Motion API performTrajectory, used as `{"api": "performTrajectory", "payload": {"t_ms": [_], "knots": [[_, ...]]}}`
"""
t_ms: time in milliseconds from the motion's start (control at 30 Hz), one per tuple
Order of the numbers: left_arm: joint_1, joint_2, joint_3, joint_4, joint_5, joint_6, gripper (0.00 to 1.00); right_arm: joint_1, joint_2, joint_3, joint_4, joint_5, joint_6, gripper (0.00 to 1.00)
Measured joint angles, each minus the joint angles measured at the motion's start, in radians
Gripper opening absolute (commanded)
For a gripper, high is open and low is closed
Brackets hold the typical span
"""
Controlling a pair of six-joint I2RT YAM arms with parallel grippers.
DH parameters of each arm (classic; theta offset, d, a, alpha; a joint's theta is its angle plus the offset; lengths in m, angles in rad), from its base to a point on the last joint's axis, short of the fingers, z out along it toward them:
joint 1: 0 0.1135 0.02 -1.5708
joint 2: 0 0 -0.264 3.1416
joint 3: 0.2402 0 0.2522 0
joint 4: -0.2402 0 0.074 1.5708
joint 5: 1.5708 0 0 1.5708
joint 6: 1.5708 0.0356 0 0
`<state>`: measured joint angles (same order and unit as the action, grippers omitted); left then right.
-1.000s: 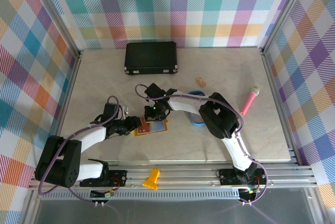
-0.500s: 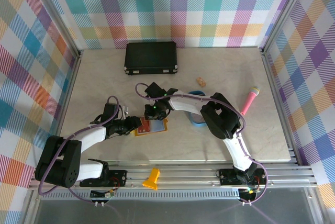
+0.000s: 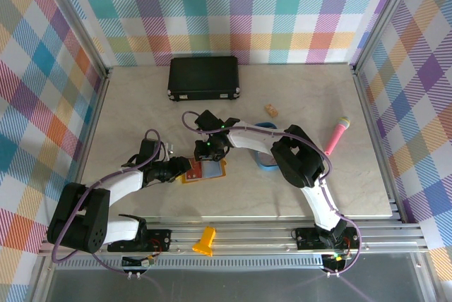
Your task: Put the credit cards into the card holder
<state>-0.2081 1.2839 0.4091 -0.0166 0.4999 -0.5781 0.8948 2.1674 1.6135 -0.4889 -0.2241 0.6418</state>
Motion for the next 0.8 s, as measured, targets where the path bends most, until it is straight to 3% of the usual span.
{"api": "performTrajectory", "payload": {"t_ms": [800], "knots": [[0.0,0.0,0.0,0.0,0.0,0.001,0.43,0.011,0.032,0.032,-0.028,-0.014,0.0,0.22]]}}
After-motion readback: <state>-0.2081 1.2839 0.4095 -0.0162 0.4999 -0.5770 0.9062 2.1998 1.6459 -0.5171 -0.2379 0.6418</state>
